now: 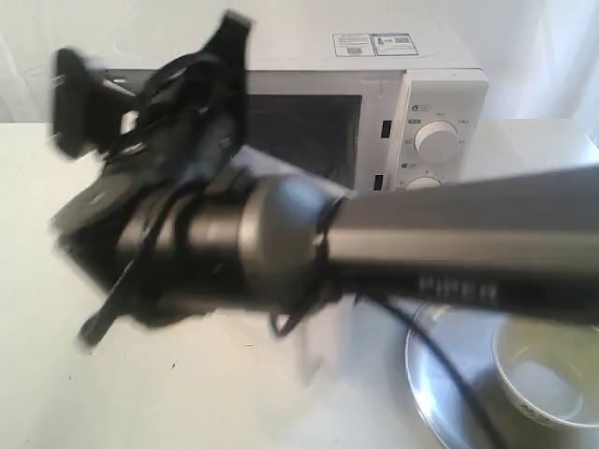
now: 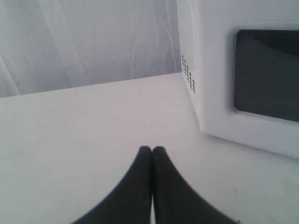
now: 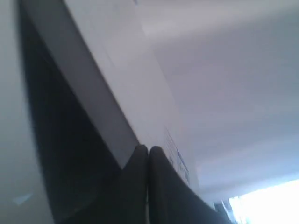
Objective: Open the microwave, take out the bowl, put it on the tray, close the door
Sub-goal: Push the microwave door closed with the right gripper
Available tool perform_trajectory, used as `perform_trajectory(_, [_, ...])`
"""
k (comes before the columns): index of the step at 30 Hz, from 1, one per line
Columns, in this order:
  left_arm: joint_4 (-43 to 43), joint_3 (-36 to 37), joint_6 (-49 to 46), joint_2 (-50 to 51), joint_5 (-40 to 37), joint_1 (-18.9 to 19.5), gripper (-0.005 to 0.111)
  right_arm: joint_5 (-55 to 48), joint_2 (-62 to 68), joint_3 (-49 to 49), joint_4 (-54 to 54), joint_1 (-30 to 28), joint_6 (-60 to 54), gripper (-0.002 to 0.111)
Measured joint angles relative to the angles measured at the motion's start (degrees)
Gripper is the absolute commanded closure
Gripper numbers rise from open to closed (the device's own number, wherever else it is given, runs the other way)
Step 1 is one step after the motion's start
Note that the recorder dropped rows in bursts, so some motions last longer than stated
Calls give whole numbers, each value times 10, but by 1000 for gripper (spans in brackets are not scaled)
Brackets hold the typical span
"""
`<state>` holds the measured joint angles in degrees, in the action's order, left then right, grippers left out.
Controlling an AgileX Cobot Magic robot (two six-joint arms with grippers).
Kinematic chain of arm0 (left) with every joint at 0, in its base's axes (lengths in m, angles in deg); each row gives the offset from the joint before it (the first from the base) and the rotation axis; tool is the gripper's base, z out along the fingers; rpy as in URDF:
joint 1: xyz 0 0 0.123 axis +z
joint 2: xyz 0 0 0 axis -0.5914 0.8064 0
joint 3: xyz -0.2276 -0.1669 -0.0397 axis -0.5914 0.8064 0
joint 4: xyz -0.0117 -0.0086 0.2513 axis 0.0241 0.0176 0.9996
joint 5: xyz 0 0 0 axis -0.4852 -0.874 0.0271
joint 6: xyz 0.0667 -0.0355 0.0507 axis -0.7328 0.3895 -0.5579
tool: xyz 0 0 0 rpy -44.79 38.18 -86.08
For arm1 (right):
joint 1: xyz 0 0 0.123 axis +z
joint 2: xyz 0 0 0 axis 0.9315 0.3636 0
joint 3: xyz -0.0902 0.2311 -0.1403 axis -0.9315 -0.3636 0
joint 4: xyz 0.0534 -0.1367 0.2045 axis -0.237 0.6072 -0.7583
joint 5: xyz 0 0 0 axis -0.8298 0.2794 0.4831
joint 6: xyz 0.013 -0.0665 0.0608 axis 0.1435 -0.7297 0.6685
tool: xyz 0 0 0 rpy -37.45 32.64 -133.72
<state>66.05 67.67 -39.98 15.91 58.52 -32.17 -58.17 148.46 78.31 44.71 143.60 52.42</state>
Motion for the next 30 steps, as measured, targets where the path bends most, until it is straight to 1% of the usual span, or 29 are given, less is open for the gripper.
perform_trajectory(1, [0,0,0,0,0,0,107,-5,-1,-3,-4,-28,5,108])
perform_trajectory(2, [0,0,0,0,0,0,107,-12,-5,-5,-18,-70,19,108])
perform_trajectory(4, [0,0,0,0,0,0,107,-13,-15,-6,-31,-101,31,108])
perform_trajectory(12, [0,0,0,0,0,0,107,-12,-30,-6,-16,-116,37,108])
perform_trajectory(14, [0,0,0,0,0,0,107,-12,-37,-6,-21,-109,47,108])
perform_trajectory(16, [0,0,0,0,0,0,107,-10,-53,-13,-25,-90,64,108])
perform_trajectory(19, [0,0,0,0,0,0,107,69,-112,-49,-29,-43,109,108])
perform_trajectory(22, [0,0,0,0,0,0,107,228,-208,-116,-29,3,158,108])
perform_trajectory(24, [0,0,0,0,0,0,107,325,-275,-164,-29,19,183,108])
perform_trajectory(25, [0,0,0,0,0,0,107,400,-337,-215,-28,22,209,108])
perform_trajectory(27, [0,0,0,0,0,0,107,455,-401,-274,-28,22,249,108])
perform_trajectory(30, [0,0,0,0,0,0,107,471,-443,-312,-28,22,304,108])
